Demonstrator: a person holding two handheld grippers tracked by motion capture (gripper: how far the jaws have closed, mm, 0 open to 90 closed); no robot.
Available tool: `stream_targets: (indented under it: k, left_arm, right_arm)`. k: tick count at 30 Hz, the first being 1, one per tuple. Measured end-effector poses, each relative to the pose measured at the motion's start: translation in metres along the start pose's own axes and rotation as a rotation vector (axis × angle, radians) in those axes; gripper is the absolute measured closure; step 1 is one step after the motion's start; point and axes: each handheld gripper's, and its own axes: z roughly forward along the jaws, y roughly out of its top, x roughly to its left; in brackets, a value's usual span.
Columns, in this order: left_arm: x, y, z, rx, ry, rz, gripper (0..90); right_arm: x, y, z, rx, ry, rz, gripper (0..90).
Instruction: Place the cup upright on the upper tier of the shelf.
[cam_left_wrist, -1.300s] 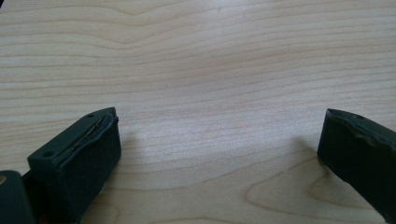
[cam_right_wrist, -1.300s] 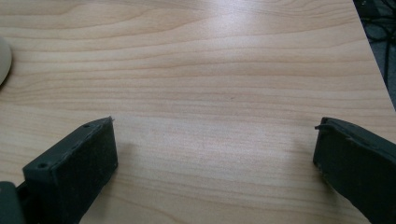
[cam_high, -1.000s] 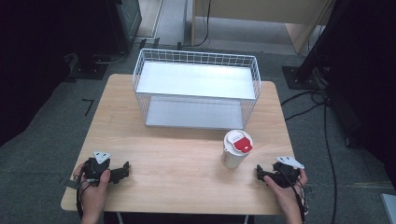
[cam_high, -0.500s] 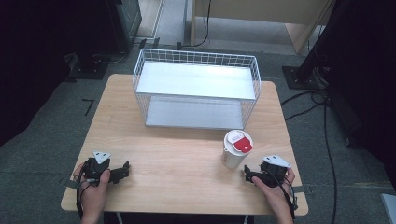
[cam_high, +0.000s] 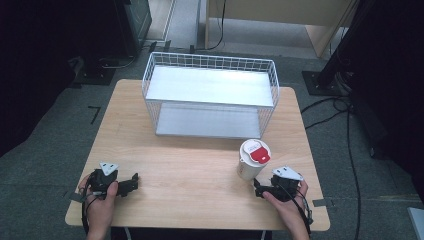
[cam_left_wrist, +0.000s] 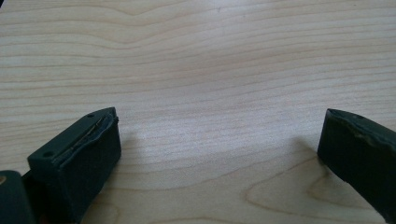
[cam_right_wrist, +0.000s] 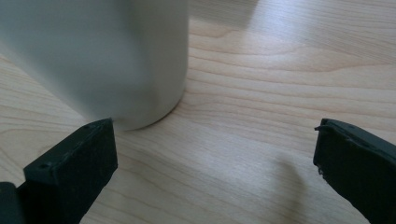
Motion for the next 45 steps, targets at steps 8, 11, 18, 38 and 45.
stream_targets:
  k: [8, 11, 18, 38, 45]
  left_arm:
    - [0.000, 0.000, 0.000, 0.000, 0.000, 0.001, 0.0]
    - [0.000, 0.000, 0.000, 0.001, 0.001, 0.001, 0.0]
    - [0.000, 0.000, 0.000, 0.001, 0.001, 0.002, 0.0]
    - [0.000, 0.000, 0.000, 0.001, 0.002, 0.002, 0.0]
    - [0.000, 0.000, 0.000, 0.001, 0.002, 0.002, 0.0]
  right_arm:
    - [0.009, 0.002, 0.002, -0.012, 0.030, -0.009, 0.0]
    - [0.013, 0.003, 0.002, -0.019, 0.042, -0.018, 0.0]
    - [0.021, 0.005, 0.003, -0.051, 0.071, -0.019, 1.7]
    - [0.036, 0.016, 0.003, -0.192, 0.076, 0.019, 11.0]
    - [0.041, 0.019, 0.002, -0.243, 0.069, 0.028, 13.5]
